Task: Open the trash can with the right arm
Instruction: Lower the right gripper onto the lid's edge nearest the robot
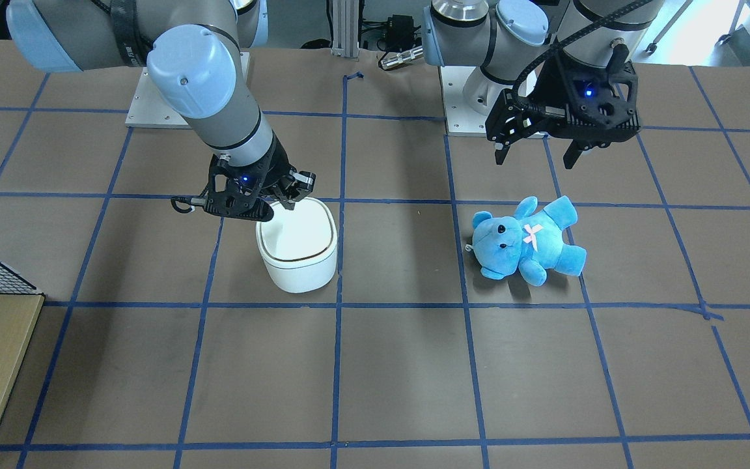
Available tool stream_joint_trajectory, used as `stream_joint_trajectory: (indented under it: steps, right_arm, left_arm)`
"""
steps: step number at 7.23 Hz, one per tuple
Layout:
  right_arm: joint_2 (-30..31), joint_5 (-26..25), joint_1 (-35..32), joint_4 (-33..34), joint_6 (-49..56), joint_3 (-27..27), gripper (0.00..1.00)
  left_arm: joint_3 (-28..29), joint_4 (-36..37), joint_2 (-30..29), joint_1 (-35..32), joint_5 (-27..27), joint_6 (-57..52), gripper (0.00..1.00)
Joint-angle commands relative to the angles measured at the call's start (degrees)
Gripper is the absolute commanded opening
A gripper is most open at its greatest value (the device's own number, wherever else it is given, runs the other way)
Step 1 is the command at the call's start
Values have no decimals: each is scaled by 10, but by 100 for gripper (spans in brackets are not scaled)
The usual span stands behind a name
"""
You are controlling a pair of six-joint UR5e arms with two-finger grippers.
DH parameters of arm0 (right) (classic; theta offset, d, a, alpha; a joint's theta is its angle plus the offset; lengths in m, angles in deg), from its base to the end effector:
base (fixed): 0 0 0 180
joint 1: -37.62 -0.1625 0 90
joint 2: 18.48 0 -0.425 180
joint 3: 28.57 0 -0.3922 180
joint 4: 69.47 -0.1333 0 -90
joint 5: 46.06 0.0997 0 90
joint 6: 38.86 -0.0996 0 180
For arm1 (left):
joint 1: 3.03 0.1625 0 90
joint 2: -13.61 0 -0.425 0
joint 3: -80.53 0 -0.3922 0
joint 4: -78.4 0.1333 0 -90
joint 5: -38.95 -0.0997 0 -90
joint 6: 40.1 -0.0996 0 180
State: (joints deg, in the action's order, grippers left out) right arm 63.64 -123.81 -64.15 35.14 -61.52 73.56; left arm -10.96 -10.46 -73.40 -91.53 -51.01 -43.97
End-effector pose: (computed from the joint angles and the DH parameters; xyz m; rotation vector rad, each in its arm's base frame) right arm 0.2566 -0.4745 0.3430 0.2955 2.9420 0.2271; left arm -0.1209 -0.4774 0.5023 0.0649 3.1386 -0.0723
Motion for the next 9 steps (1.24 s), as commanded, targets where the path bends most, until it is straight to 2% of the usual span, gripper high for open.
stream_joint_trajectory:
  steps: [1,2,7,9]
  right_arm:
    - [3,-13,0,42,-16,20,0]
    - [3,-46,0,54,-38,22,0]
    - [0,-39,-1,100,-47,70,0]
    - [0,-40,-1,103,-47,72,0]
  left_arm:
    - [0,0,0,0,0,0,100]
    - [0,0,0,0,0,0,100]
    - [0,0,0,0,0,0,100]
    - [0,0,0,0,0,0,100]
